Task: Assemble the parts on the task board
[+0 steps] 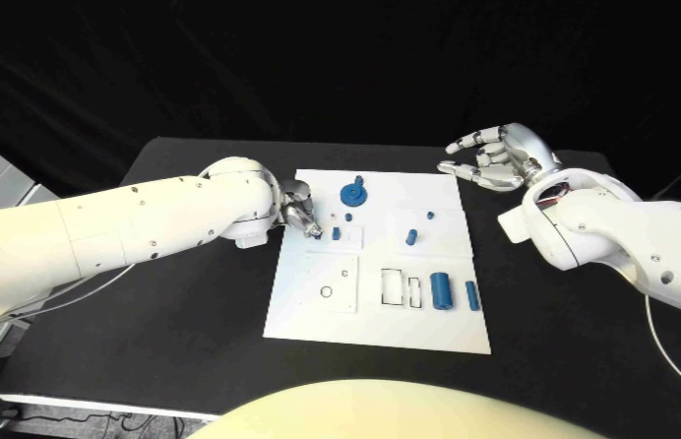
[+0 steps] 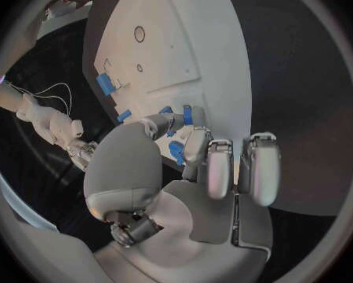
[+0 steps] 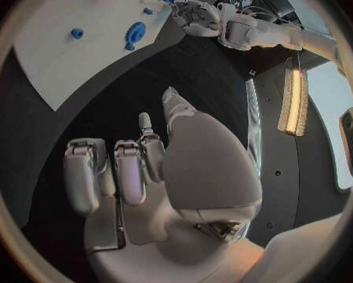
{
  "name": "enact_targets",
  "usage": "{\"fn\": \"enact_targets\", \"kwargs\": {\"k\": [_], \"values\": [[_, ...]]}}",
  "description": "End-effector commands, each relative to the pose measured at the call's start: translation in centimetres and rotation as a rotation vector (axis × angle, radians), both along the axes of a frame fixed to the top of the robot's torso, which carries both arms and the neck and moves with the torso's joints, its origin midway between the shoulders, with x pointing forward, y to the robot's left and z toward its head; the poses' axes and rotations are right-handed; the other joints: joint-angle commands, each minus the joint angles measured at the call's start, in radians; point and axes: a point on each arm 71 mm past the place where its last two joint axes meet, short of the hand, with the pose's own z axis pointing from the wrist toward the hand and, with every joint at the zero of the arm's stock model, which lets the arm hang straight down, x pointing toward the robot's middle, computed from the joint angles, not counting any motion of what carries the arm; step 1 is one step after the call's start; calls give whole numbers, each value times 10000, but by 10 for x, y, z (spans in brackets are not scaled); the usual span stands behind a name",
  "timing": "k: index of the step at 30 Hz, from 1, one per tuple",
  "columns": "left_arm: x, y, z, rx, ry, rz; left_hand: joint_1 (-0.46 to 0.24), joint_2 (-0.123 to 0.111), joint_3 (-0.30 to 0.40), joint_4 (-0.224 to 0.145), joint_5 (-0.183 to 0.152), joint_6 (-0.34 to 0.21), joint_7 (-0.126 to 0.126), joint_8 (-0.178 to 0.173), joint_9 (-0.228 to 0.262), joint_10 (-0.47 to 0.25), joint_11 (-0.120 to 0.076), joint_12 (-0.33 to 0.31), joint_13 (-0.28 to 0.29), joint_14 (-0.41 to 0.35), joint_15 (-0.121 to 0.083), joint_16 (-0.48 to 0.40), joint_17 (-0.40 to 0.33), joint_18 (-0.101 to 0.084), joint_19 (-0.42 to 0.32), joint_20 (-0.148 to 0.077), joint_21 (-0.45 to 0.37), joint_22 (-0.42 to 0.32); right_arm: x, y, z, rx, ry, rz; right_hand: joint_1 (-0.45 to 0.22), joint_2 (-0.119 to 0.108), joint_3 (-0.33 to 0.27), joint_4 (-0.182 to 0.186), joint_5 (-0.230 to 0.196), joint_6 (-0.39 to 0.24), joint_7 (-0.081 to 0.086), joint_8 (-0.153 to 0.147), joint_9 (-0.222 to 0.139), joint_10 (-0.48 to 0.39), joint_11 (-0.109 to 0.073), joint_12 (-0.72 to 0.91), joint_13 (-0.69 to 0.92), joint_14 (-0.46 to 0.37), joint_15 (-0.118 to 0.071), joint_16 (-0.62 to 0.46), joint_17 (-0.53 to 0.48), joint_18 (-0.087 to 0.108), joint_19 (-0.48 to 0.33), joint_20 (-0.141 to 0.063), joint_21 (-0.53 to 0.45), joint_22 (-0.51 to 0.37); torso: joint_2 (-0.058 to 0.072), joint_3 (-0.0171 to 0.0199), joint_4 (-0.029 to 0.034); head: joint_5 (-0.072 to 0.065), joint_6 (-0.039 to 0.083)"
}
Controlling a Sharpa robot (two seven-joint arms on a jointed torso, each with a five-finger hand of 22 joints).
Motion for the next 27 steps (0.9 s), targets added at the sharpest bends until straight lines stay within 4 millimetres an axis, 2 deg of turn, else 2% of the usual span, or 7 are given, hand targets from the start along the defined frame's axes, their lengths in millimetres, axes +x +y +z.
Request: {"fn": "enact_targets", "kwargs": {"k": [1,12,27], "values": [[-2,3,-4,310,214,-6,-37,98,1988,-2047,61,143,-102,36,23,65,0,40,22,1019,-64,64,2628,-159,153,-62,63,1560,0,2,0,-46,-32,163,-48,17,-24,44,38,-69,7,51,5,-78,-9,-32,1142,751,-40,-48,1430,63,607,-23,-68,2156,2,11,-11,11,-21],[-3,1,-4,269,385,-68,-40,94,1986,-2055,79,149,-106,38,22,66,-2,35,16,1019,-65,64,2628,-160,155,-63,65,1563,0,2,0,-49,-35,164,-48,17,-24,44,38,-69,7,51,5,-78,-9,-32,1142,751,-40,-48,1430,63,607,-23,-68,2156,-1,16,-13,25,-35],[0,-1,-6,-303,695,321,-46,93,1985,-2067,108,161,-112,42,19,67,-7,25,4,1019,-68,64,2628,-166,173,-66,76,1585,0,2,0,-50,-35,175,-48,17,-24,44,38,-69,7,51,5,-78,-9,-32,1142,751,-40,-48,1430,63,607,-23,-68,2156,3,5,-11,11,-19]]}}
